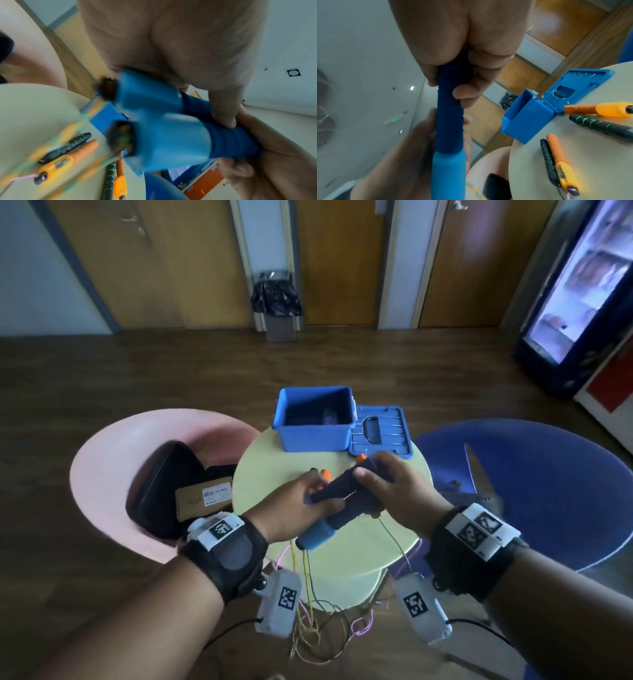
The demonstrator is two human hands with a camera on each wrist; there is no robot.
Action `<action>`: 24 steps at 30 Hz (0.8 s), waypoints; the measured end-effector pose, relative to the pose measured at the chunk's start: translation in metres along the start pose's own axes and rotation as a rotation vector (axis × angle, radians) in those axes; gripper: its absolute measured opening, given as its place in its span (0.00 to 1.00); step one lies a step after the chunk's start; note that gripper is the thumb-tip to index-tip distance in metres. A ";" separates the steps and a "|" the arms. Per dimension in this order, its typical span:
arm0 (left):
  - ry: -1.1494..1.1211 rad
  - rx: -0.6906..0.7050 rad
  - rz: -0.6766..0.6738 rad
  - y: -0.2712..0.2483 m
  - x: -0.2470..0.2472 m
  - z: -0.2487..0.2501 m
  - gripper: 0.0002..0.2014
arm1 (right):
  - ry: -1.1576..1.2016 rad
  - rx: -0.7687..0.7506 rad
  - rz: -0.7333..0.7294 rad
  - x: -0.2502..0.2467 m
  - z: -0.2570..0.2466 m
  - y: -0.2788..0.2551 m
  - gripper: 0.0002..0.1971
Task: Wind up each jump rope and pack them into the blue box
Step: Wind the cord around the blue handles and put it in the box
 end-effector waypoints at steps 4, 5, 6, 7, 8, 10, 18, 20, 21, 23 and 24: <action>-0.208 -0.021 0.200 -0.004 -0.024 -0.025 0.14 | 0.250 0.079 0.149 -0.010 0.003 0.001 0.13; -0.291 -0.014 0.225 -0.006 -0.027 -0.029 0.09 | 0.301 0.095 0.167 -0.007 0.004 0.001 0.14; -0.385 -0.008 0.235 -0.008 -0.030 -0.030 0.07 | 0.347 0.108 0.177 -0.002 0.002 0.001 0.14; -0.476 -0.016 0.246 -0.009 -0.032 -0.030 0.08 | 0.386 0.119 0.186 0.005 -0.001 0.002 0.14; -0.550 -0.020 0.258 -0.010 -0.035 -0.031 0.09 | 0.423 0.126 0.200 0.014 -0.004 0.002 0.13; -0.628 -0.054 0.341 -0.010 -0.044 -0.031 0.13 | 0.480 0.144 0.221 0.033 -0.014 0.005 0.11; -0.488 -0.116 0.549 -0.015 -0.100 -0.046 0.15 | 0.494 0.202 0.199 0.094 -0.040 0.024 0.14; -0.439 -0.097 0.570 -0.017 -0.112 -0.048 0.14 | 0.412 0.211 0.173 0.101 -0.045 0.027 0.15; -0.426 -0.087 0.574 -0.018 -0.116 -0.046 0.14 | 0.373 0.217 0.159 0.103 -0.048 0.027 0.15; -0.410 -0.065 0.576 -0.018 -0.123 -0.045 0.14 | 0.300 0.237 0.130 0.104 -0.050 0.029 0.14; -0.408 -0.058 0.573 -0.018 -0.125 -0.045 0.14 | 0.238 0.246 0.123 0.104 -0.050 0.031 0.15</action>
Point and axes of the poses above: each hand's wrist, its own y-axis towards the middle knuckle, its own x-axis out of the palm, z = x × y, the point moved 4 cm from there along y, towards the middle knuckle, and after that the axes turned 2 degrees about y, right-handed, at the moved point
